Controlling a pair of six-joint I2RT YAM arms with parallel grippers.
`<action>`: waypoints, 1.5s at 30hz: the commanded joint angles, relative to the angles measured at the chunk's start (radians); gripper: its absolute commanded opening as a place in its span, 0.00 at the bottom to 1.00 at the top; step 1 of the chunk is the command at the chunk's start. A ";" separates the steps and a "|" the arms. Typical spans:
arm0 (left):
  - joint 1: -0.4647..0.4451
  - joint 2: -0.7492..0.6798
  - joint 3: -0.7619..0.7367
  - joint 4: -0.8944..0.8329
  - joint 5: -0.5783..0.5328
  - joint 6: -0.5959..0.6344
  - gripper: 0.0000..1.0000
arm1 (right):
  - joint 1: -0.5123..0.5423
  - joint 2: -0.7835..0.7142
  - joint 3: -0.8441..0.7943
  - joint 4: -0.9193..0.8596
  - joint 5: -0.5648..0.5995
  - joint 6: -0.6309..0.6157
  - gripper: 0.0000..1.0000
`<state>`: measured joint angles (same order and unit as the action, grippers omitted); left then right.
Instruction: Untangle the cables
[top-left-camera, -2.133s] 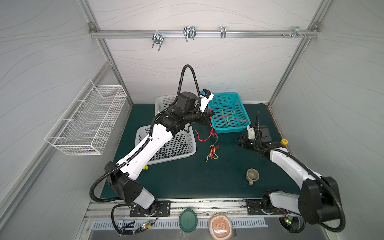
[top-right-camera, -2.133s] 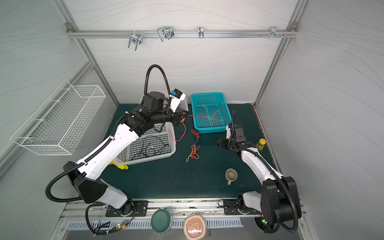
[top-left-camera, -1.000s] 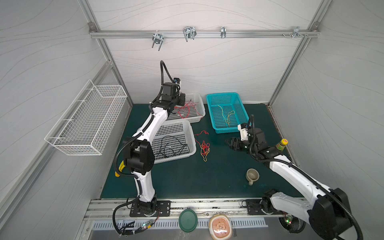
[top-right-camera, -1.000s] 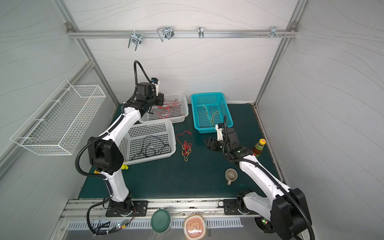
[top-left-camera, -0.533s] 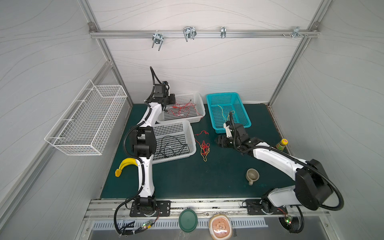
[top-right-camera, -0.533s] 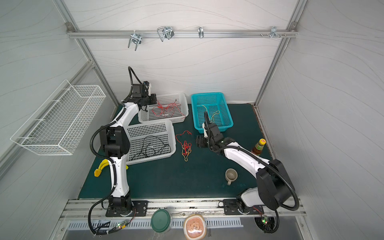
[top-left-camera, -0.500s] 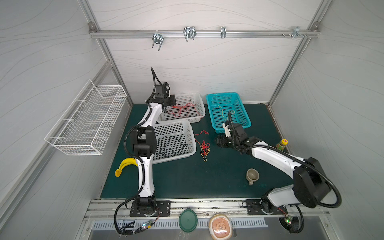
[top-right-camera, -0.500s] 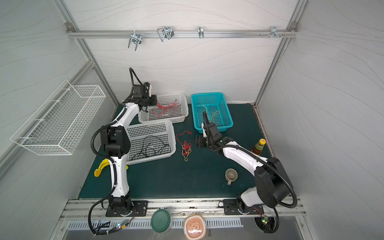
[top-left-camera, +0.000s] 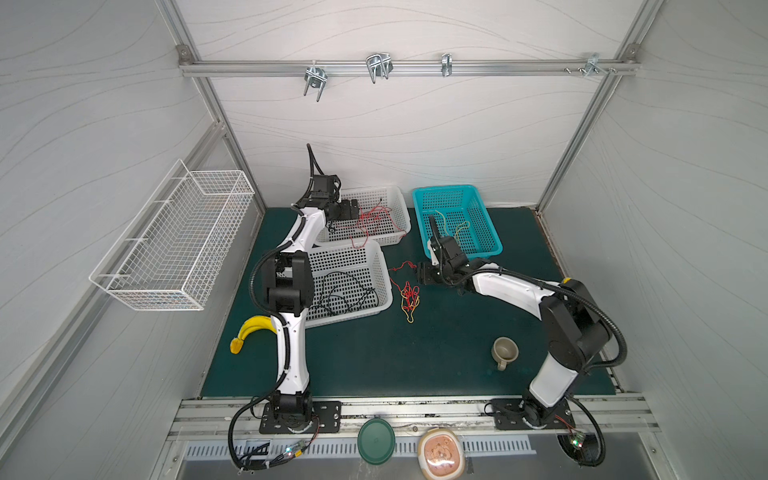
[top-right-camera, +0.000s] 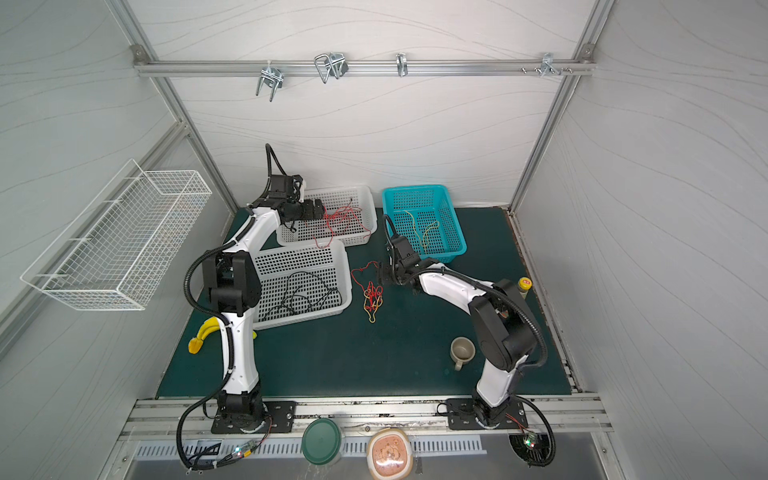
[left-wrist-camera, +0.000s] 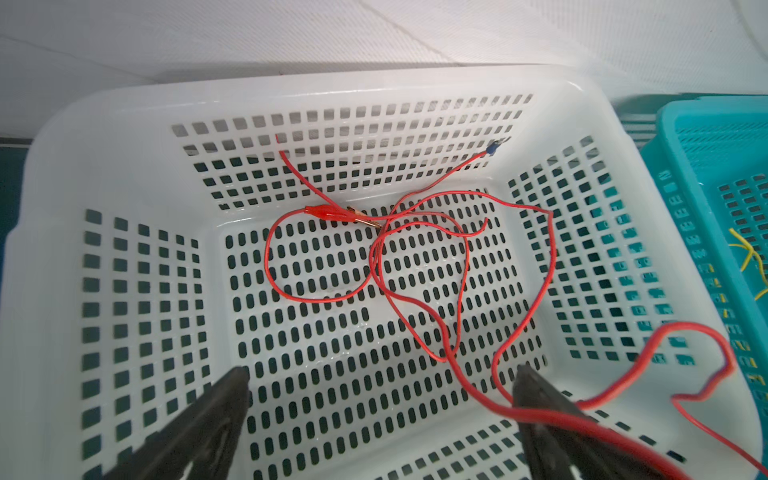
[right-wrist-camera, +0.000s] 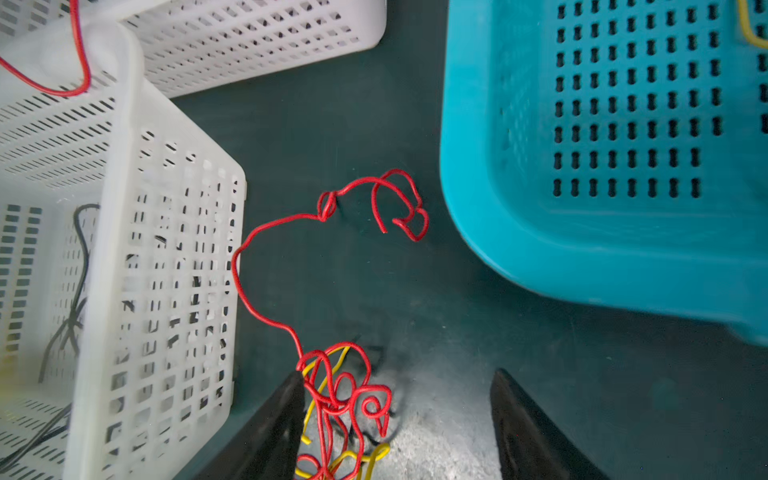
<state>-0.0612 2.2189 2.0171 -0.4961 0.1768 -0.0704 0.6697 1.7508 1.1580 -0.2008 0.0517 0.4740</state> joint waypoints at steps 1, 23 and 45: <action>-0.006 -0.119 -0.039 0.081 0.053 0.021 1.00 | 0.026 0.037 0.038 -0.030 -0.001 -0.008 0.70; -0.213 -0.456 -0.403 0.192 0.038 0.107 1.00 | 0.133 -0.027 -0.040 -0.202 0.074 0.070 0.64; -0.236 -0.463 -0.469 -0.145 -0.274 -0.208 0.79 | 0.133 -0.130 -0.104 -0.202 0.185 0.068 0.59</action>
<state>-0.2996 1.7569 1.5528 -0.5972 -0.0696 -0.1963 0.7994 1.6440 1.0641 -0.3843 0.2070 0.5423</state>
